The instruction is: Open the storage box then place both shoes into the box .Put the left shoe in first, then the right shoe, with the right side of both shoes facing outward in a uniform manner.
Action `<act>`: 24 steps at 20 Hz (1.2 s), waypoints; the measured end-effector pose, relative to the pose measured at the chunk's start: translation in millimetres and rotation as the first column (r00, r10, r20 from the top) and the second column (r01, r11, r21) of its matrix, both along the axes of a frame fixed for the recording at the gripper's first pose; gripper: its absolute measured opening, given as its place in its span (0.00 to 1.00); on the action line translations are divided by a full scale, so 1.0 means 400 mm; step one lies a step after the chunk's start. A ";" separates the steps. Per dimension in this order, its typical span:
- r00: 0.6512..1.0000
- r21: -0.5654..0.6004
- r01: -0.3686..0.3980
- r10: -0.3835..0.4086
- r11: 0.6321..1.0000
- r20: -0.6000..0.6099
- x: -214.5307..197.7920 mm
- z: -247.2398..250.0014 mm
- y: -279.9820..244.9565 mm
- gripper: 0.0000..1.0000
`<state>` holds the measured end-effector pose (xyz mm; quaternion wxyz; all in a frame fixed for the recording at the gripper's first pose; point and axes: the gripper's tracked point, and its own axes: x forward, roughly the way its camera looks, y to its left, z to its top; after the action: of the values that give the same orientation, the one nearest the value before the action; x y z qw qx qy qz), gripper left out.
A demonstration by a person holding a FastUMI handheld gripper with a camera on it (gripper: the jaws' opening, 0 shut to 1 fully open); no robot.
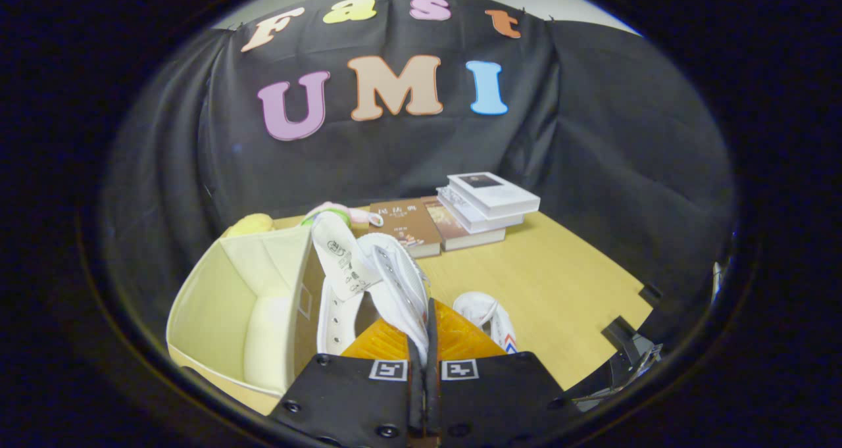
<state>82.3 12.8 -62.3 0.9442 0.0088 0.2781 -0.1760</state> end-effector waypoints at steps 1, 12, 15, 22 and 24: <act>1.000 -0.012 0.000 0.000 1.000 0.030 0.004 0.043 0.005 0.05; 0.963 0.220 -0.222 0.178 0.950 0.203 0.126 0.236 0.342 0.05; 0.978 0.281 -0.199 0.172 0.939 0.118 0.163 0.146 0.416 0.05; 0.965 0.348 -0.147 0.211 0.926 -0.155 0.177 -0.125 0.511 0.05; 0.949 0.361 -0.123 0.216 0.924 -0.230 0.178 -0.184 0.525 0.05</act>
<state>153.7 222.8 -136.0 0.8941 0.1245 0.4282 -0.0414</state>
